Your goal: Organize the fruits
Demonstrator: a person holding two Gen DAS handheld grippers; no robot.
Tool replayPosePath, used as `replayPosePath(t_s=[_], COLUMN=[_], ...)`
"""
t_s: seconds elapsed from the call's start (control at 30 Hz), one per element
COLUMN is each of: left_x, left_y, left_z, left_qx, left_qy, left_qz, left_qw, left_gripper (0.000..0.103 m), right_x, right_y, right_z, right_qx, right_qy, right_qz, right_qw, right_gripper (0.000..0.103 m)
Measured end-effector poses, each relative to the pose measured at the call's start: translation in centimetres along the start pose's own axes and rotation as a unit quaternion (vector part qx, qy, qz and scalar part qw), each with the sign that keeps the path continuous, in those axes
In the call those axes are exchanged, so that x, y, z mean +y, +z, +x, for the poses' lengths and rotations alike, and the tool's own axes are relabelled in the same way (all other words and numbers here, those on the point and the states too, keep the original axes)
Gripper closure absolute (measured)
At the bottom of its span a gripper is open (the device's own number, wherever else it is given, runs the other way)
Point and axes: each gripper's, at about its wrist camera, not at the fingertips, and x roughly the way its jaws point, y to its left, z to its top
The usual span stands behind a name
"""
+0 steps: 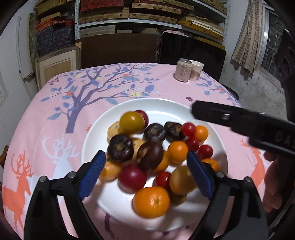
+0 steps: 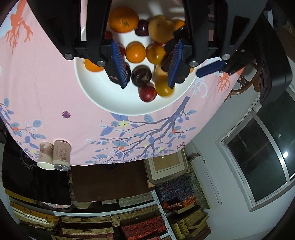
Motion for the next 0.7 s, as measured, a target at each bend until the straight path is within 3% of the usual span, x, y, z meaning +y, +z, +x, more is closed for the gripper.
replayPosePath(t_s=[0.03, 0.17, 0.23, 0.4, 0.47, 0.6, 0.7], left_x=[0.1, 0.1, 0.0, 0.5, 0.4, -1.5, -2.7], left_y=[-0.7, -3.9, -5.7, -9.3, -10.4, -11.9, -12.9], left_z=[-0.6, -3.3, -4.9, -9.5, -11.6, -16.2, -19.6], left_qx=[0.004, 0.007, 0.011, -0.005, -0.014, -0.048, -0.075], left_qy=[0.000, 0.020, 0.031, 0.041, 0.042, 0.078, 0.066], left_qz=[-0.002, -0.002, 0.000, -0.034, -0.041, -0.025, -0.019], left_qw=[1.0000, 0.9998, 0.9995, 0.9986, 0.9982, 0.9955, 0.9948], left_gripper=[0.007, 0.005, 0.005, 0.005, 0.005, 0.005, 0.005], right_x=[0.0, 0.6, 0.6, 0.2, 0.0, 1.1, 2.4], right_y=[-0.6, -4.5, -6.7, -11.1, -12.3, -14.1, -15.1], right_z=[-0.7, -4.2, -5.7, -9.1, -11.2, -15.4, -18.5], right_qx=[-0.002, -0.014, -0.008, -0.010, -0.028, -0.063, -0.091], right_qy=[-0.006, -0.022, -0.022, -0.053, -0.069, -0.090, -0.094], right_qz=[0.002, -0.004, -0.004, 0.006, 0.016, 0.002, -0.018], right_qw=[1.000, 1.000, 1.000, 0.999, 0.997, 0.994, 0.991], right_gripper=[0.042, 0.011, 0.003, 0.003, 0.003, 0.003, 0.003])
